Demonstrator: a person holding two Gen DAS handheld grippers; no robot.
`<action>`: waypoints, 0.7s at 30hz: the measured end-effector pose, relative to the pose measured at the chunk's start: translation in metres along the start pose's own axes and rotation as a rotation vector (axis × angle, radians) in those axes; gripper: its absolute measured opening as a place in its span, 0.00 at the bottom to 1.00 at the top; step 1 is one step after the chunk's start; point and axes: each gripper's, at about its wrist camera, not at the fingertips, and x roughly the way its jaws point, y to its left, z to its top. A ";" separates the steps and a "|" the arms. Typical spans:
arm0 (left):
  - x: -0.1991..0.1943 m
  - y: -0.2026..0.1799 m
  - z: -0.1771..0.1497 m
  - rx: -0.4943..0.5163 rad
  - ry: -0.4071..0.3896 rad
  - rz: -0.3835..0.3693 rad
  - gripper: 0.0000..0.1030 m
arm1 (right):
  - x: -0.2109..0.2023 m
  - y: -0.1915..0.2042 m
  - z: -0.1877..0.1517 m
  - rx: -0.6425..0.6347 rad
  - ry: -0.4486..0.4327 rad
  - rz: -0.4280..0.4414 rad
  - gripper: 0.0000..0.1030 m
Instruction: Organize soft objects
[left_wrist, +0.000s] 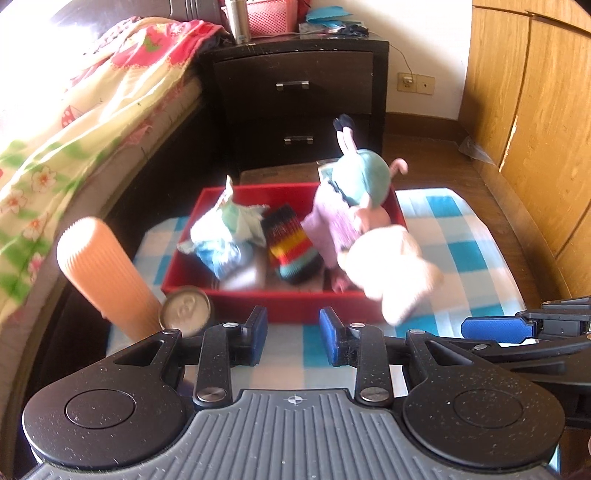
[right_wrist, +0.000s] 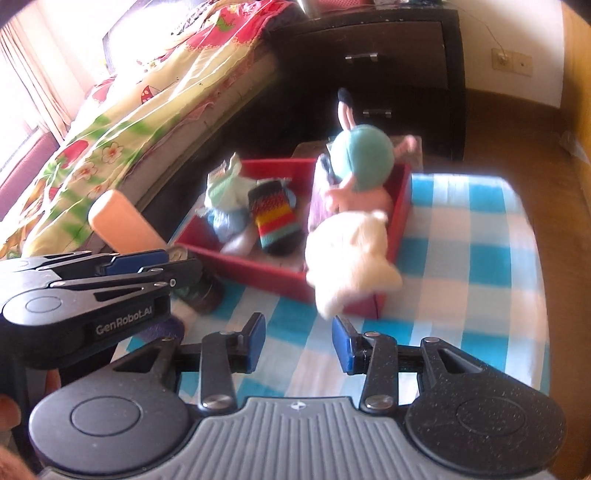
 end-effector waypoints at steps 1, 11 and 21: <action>-0.002 -0.002 -0.005 0.001 -0.002 -0.004 0.32 | -0.002 -0.002 -0.006 0.004 -0.002 0.000 0.17; -0.002 -0.012 -0.054 -0.028 0.038 -0.075 0.35 | -0.008 -0.021 -0.061 0.066 -0.008 0.004 0.17; -0.018 -0.015 -0.090 -0.028 0.051 -0.100 0.41 | -0.021 -0.022 -0.091 0.076 -0.016 0.019 0.18</action>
